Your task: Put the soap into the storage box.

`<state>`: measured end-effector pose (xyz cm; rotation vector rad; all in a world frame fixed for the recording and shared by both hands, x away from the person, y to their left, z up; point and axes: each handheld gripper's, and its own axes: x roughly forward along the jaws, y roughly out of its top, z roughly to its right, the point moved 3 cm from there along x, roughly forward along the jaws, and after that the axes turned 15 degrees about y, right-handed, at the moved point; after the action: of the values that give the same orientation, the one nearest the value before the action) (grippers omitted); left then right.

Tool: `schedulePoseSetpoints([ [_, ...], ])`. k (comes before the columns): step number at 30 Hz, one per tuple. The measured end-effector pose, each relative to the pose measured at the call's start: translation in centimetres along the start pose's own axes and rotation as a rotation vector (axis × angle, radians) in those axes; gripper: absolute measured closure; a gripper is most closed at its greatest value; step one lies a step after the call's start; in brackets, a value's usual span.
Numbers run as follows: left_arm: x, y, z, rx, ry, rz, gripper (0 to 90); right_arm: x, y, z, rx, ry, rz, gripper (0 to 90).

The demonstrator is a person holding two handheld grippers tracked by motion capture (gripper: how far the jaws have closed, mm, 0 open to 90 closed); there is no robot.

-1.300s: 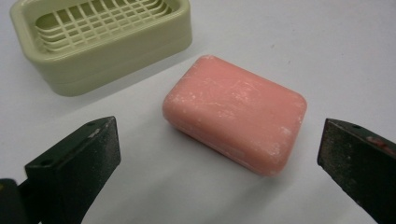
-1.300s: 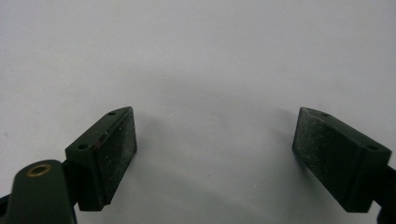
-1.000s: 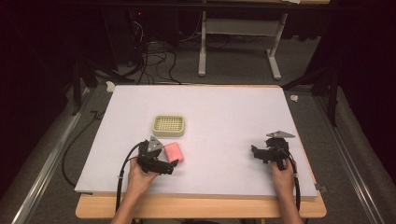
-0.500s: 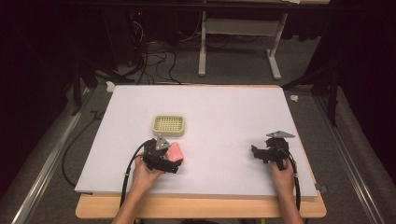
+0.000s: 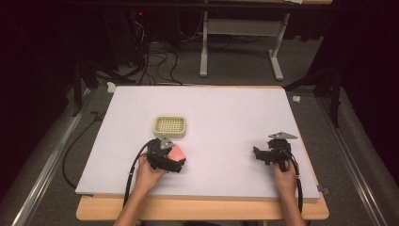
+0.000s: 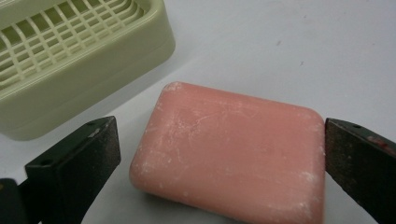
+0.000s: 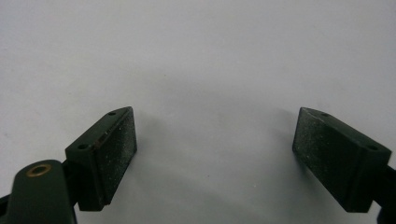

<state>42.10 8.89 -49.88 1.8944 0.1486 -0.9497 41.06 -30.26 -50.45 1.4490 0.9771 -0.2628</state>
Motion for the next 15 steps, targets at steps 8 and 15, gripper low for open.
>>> schedulePoseSetpoints([
  [8, 0.65, 0.12, 0.01, -0.02, -0.004, -0.008, 0.2, 0.0, 0.0, 0.0, 0.0, 0.0, 0.0, 14.3],
  [15, 0.95, 0.05, 0.1, -0.022, -0.005, -0.028, 0.4, 0.0, 0.0, 0.0, 0.0, 0.0, 0.0, 14.3],
])
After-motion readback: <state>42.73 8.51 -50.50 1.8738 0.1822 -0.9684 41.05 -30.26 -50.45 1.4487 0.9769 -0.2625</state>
